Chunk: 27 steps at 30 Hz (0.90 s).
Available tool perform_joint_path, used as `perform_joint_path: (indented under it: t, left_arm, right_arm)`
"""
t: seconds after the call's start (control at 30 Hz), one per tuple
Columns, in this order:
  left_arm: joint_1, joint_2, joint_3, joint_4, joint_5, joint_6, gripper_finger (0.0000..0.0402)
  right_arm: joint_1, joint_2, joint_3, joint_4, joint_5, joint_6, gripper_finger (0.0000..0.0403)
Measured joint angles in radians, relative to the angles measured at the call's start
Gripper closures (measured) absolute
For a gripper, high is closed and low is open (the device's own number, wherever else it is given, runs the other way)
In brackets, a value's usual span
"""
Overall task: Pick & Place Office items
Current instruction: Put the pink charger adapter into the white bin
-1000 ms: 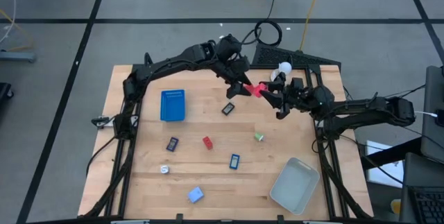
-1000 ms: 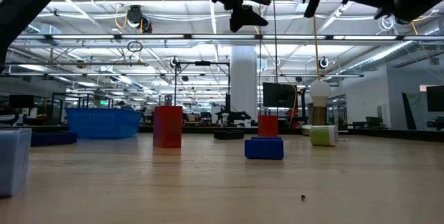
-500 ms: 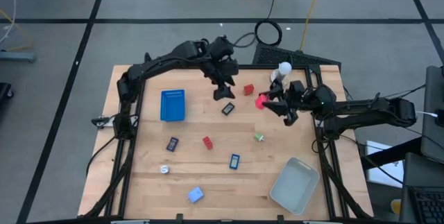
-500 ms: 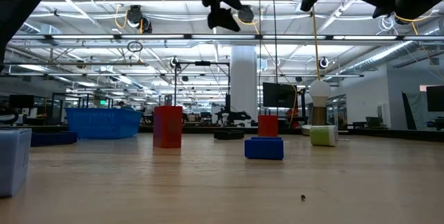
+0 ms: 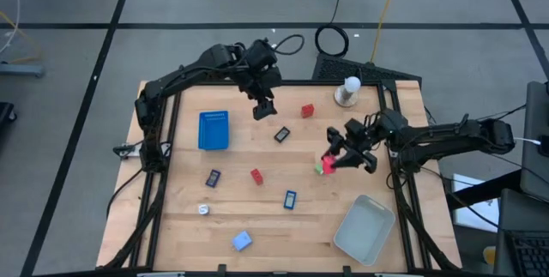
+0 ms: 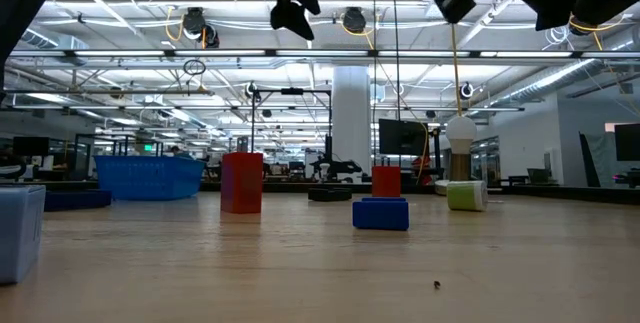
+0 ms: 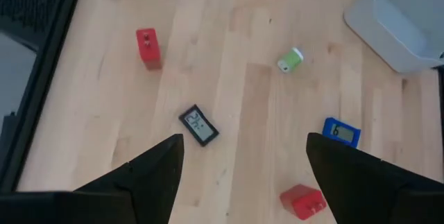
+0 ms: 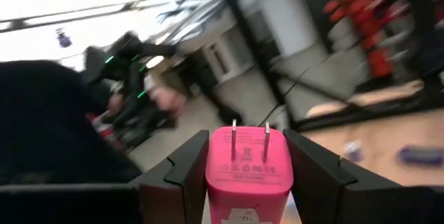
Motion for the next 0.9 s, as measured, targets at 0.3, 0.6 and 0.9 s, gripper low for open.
perform_joint_path:
  t: [0.3,0.6,0.9]
  left_arm:
    - [-0.04,-0.003,0.0,0.021,-0.069,-0.167,0.0117]
    - [-0.123,-0.01,0.0,-0.006,-0.149,-0.318,0.0137]
    - [-0.191,-0.01,0.0,-0.188,-0.305,-0.415,0.0138]
  right_arm:
    - [0.043,0.0,0.0,-0.05,-0.36,0.043,0.0253]
    - [0.16,0.0,0.0,-0.136,-0.398,-0.086,0.0253]
    - [0.32,0.009,0.282,-0.925,-0.154,-0.646,0.0253]
